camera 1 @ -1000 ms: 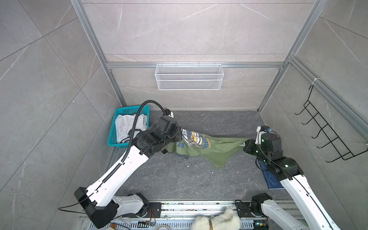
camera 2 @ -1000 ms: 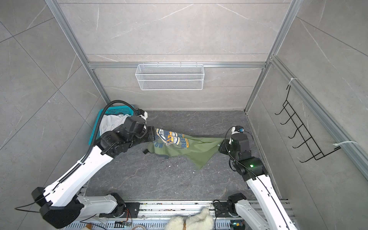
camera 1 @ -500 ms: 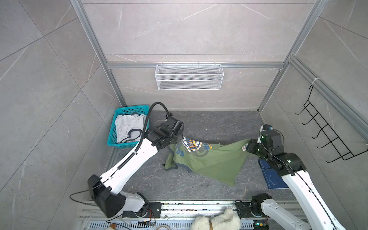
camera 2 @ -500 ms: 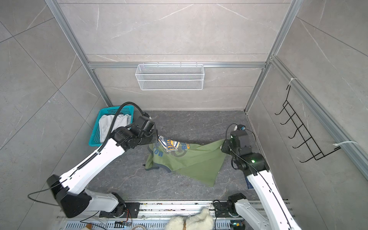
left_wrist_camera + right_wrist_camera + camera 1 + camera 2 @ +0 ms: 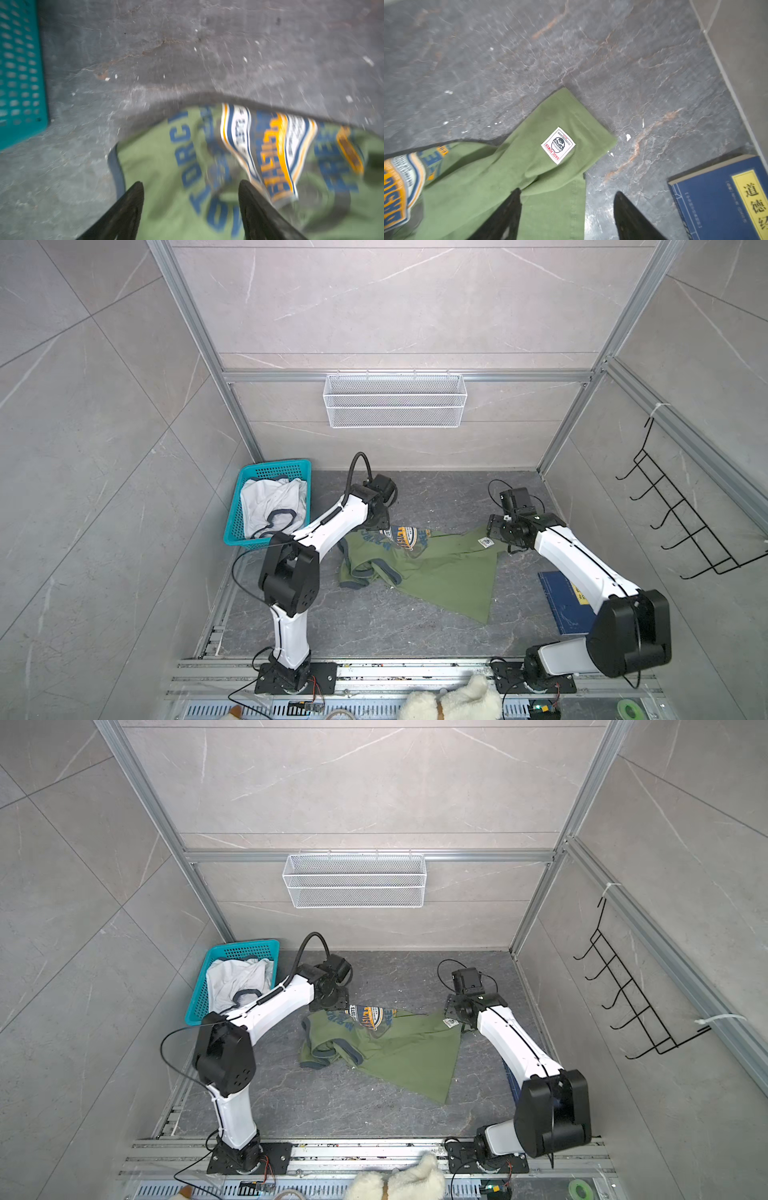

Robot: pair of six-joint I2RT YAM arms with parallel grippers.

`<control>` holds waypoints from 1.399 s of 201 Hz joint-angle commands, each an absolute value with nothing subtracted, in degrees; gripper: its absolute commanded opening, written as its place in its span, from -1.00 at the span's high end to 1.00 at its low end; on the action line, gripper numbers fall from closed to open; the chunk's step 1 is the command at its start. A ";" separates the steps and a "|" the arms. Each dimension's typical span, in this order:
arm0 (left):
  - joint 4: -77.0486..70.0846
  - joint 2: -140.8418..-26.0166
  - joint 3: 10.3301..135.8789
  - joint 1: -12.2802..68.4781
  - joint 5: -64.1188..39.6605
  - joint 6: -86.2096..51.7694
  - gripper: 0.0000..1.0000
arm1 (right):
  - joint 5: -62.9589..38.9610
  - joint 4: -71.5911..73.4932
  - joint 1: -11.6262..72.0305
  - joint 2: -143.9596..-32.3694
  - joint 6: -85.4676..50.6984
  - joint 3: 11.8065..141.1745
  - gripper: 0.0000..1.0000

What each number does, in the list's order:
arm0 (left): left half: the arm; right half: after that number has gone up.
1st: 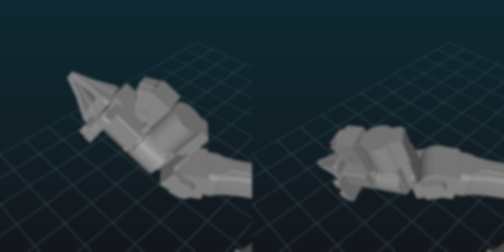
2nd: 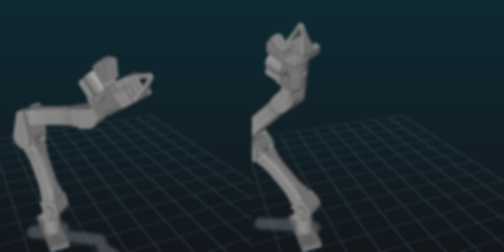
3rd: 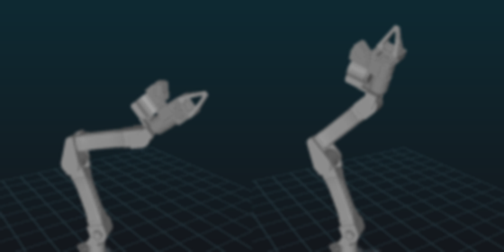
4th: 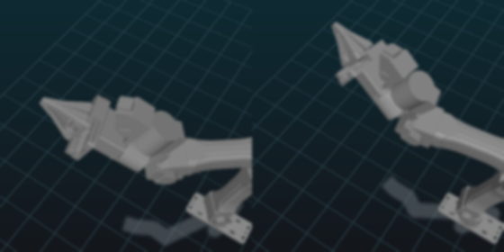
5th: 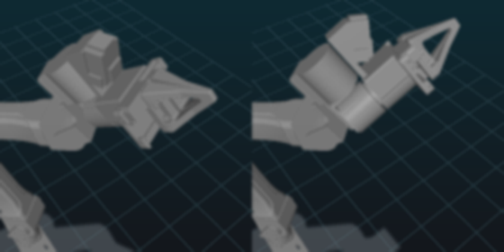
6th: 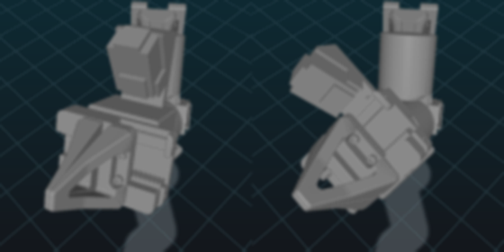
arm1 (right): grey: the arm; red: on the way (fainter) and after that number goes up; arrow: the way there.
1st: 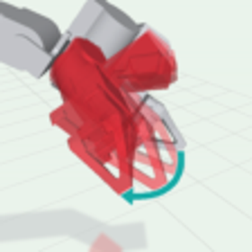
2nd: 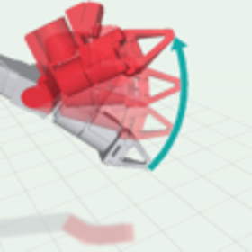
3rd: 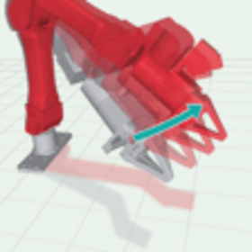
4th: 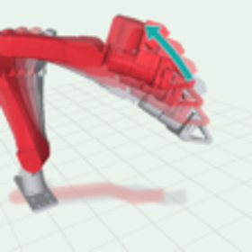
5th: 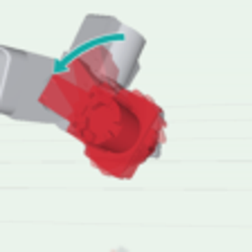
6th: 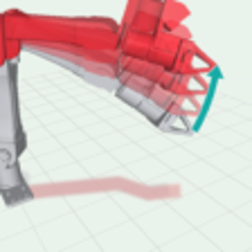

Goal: Fold and stack tank tops
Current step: Smooth out the tank top at the center of the table.

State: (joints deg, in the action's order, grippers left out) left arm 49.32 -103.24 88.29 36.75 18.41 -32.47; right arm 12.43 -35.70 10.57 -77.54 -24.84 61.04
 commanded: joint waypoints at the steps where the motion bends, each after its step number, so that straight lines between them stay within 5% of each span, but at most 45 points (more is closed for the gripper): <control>1: 49.53 -94.23 81.85 44.58 19.65 -35.83 -0.44 | 11.52 -36.20 9.97 -72.20 -25.69 56.07 -0.45; 85: 38.11 -101.08 72.95 50.62 11.25 -41.57 -0.08 | -6.94 -27.04 -2.14 -73.96 -30.24 46.84 -0.33; 125: 36.99 -104.33 72.95 50.62 9.55 -43.35 0.12 | -6.94 -26.59 -2.31 -73.83 -29.99 45.46 -0.33; 207: 36.46 -103.28 69.41 51.41 7.94 -47.37 0.07 | -7.16 -23.90 -2.68 -77.76 -31.14 45.40 -0.33; 281: 32.87 -104.33 68.98 51.52 7.90 -47.12 0.49 | -6.77 -21.65 -2.63 -81.39 -31.89 45.73 -0.32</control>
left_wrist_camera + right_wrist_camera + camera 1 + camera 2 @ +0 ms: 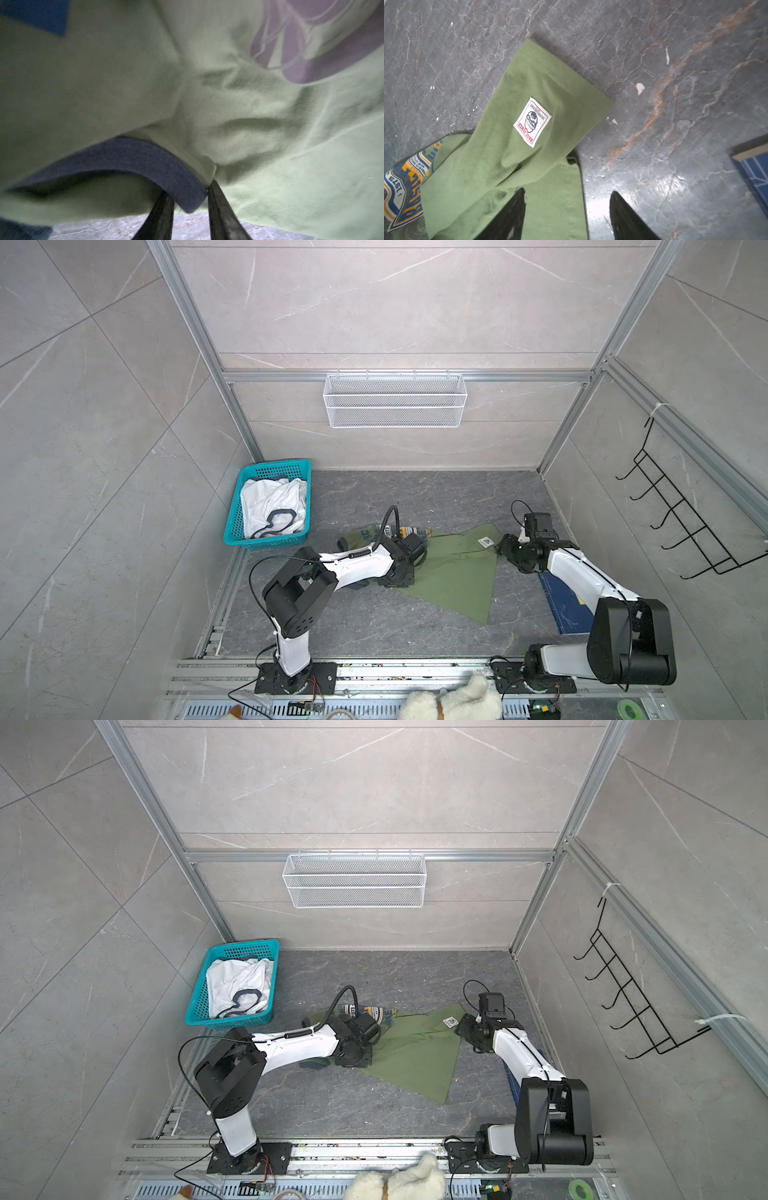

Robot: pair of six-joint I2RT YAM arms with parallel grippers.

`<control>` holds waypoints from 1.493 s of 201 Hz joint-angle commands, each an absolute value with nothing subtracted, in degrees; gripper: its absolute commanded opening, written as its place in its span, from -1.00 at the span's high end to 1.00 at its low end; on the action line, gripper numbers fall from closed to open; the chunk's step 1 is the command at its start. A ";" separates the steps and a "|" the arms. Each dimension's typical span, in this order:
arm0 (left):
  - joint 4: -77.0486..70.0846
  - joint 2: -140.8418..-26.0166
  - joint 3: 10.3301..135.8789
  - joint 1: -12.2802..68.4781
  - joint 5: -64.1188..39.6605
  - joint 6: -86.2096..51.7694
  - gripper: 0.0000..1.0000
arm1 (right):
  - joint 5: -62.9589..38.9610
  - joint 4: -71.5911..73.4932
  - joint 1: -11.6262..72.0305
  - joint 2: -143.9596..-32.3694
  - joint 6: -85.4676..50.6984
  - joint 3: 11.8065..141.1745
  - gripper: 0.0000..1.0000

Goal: Fold and stack tank tops
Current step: Smooth out the tank top at the center of the table.

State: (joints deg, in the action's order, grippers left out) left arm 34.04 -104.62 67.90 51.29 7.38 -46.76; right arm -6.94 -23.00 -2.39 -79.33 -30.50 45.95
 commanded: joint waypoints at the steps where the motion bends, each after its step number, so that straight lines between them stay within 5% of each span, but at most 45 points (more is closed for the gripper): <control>1: 32.87 -104.33 69.03 51.51 7.95 -47.07 0.49 | -6.72 -21.64 -2.64 -81.52 -31.94 45.76 -0.32; 75: 32.49 -101.04 68.53 51.53 9.16 -47.28 1.00 | -6.20 -17.12 -3.11 -88.95 -34.36 47.85 -0.26; 150: 33.21 -96.03 67.85 51.47 11.58 -46.32 1.00 | -8.15 -11.08 -5.26 -94.69 -37.38 49.27 -0.15; 191: 32.88 -93.99 67.32 51.47 12.43 -46.18 1.00 | -8.37 -10.94 -5.27 -97.75 -37.60 51.60 0.14; 251: 37.55 -86.47 69.82 50.94 19.53 -42.12 1.00 | -1.42 -12.07 -4.54 -88.18 -36.59 51.37 1.00; 300: 39.31 -75.58 72.08 50.66 26.10 -36.91 1.00 | -1.72 -20.67 -2.96 -73.41 -33.38 54.22 1.00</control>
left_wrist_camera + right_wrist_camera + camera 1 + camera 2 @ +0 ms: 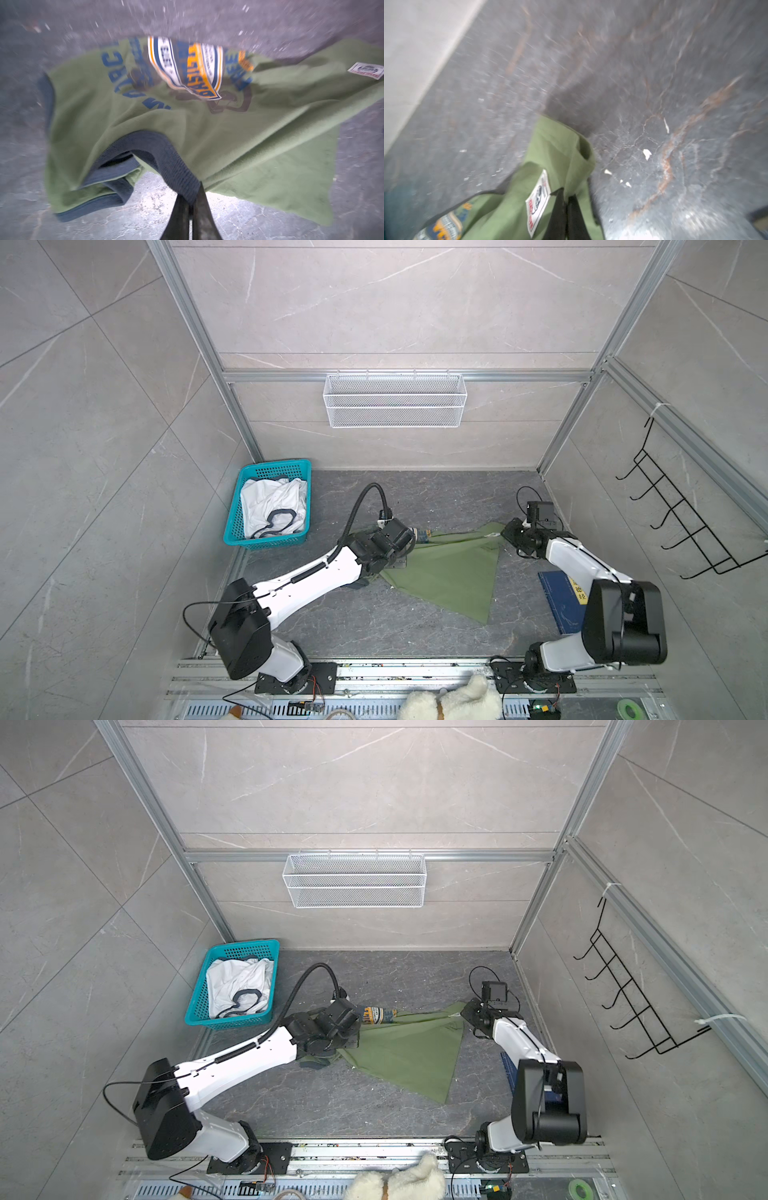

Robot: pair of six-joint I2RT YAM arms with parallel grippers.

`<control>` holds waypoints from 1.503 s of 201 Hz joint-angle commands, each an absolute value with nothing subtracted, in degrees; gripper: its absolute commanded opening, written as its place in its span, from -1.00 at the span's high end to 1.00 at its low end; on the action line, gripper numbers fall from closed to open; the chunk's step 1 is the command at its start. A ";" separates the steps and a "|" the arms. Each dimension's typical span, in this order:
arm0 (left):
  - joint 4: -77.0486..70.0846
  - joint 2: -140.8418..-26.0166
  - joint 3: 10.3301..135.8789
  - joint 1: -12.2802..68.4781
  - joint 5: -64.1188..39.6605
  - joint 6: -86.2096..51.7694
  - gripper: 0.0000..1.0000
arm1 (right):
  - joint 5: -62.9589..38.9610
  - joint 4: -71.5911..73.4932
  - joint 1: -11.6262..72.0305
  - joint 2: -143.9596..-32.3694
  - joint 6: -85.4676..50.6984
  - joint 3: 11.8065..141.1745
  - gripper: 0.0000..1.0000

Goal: Fold and stack tank tops
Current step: Smooth out the tank top at the center of the table.

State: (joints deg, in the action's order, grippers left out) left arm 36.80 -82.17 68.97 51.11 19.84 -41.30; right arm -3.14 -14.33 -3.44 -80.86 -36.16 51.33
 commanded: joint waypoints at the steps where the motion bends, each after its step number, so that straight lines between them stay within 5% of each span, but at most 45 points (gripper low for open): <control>1: 39.30 -75.36 72.12 50.69 26.23 -36.82 1.00 | -1.82 -20.84 -2.93 -73.01 -33.25 54.31 1.00; 74: 45.46 -59.31 81.83 50.71 32.75 -24.40 1.00 | -10.11 -35.45 -1.77 -50.80 -31.45 67.38 1.00; 168: 47.16 -49.59 92.02 50.80 16.88 -22.66 1.00 | -13.78 -50.66 -1.77 -45.88 -30.74 96.77 1.00; 232: 46.66 -70.61 93.68 49.55 33.23 -23.29 1.00 | -8.85 -42.65 -1.80 -53.06 -31.44 85.23 1.00; 302: 38.51 -98.91 92.42 37.06 23.71 -24.48 1.00 | -2.14 -27.78 7.13 -71.70 -30.69 68.08 1.00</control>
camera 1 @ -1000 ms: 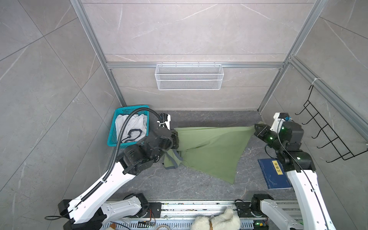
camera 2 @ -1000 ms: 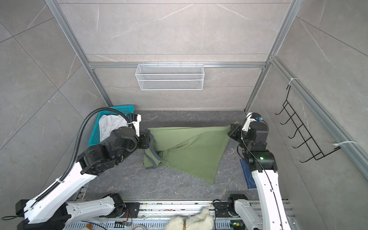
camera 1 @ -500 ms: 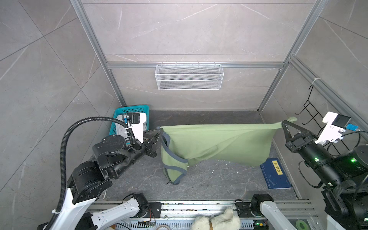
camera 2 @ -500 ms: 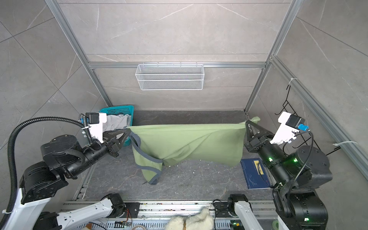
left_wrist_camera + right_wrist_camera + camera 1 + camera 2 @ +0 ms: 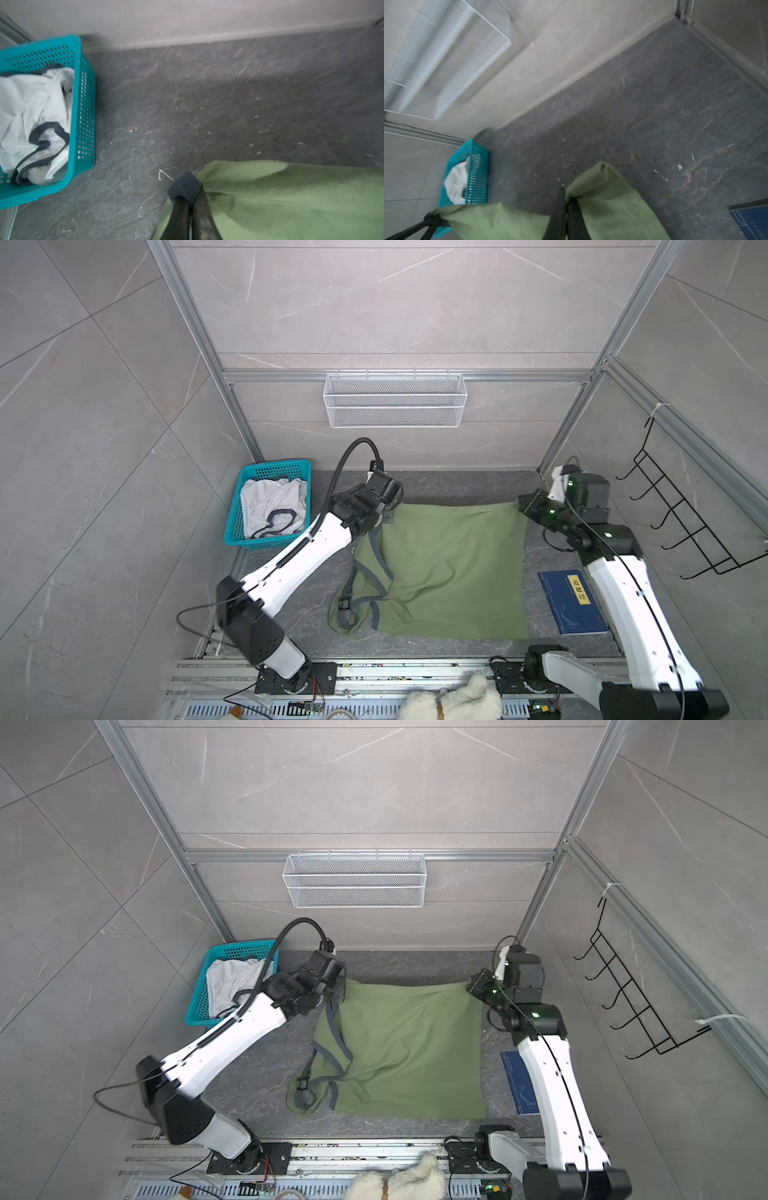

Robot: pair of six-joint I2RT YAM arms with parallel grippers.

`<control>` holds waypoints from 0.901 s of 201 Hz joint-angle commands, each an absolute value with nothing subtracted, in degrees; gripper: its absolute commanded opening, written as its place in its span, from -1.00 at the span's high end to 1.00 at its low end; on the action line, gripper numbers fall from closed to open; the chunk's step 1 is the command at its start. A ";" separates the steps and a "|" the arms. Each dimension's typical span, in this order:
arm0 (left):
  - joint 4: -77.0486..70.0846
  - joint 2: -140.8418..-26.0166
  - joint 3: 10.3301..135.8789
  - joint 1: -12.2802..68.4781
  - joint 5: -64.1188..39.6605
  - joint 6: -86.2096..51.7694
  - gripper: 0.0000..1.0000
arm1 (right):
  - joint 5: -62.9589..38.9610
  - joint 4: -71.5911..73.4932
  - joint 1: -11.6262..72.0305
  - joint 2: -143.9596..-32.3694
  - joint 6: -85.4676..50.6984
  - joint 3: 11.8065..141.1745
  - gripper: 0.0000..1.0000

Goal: Fold and stack tank tops
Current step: Smooth out the tank top at the center of the table.

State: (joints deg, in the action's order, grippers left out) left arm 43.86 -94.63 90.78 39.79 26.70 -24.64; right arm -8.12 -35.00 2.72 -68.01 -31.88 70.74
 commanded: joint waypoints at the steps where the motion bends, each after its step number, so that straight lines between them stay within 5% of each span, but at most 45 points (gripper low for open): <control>1: 38.28 -99.20 92.44 36.99 23.50 -24.50 1.00 | -1.77 -27.60 7.30 -72.02 -30.64 67.92 1.00; 50: 33.32 -112.93 97.33 32.46 17.97 -23.54 1.00 | 4.67 -17.83 7.50 -83.84 -31.74 64.25 1.00; 131: 31.60 -126.06 110.96 29.88 13.34 -20.42 1.00 | -0.16 -6.18 1.42 -97.28 -34.49 68.75 1.00; 142: 32.62 -128.02 113.58 29.66 13.45 -20.50 0.73 | 0.04 -7.13 1.26 -99.71 -34.39 71.36 1.00; 165: 40.96 -132.05 122.71 29.47 15.63 -20.55 -0.13 | 1.74 -10.05 1.01 -103.49 -33.27 75.85 0.08; 181: 50.14 -132.49 129.43 29.35 18.15 -21.46 -0.38 | 4.26 -14.32 0.74 -103.83 -32.67 78.11 -0.29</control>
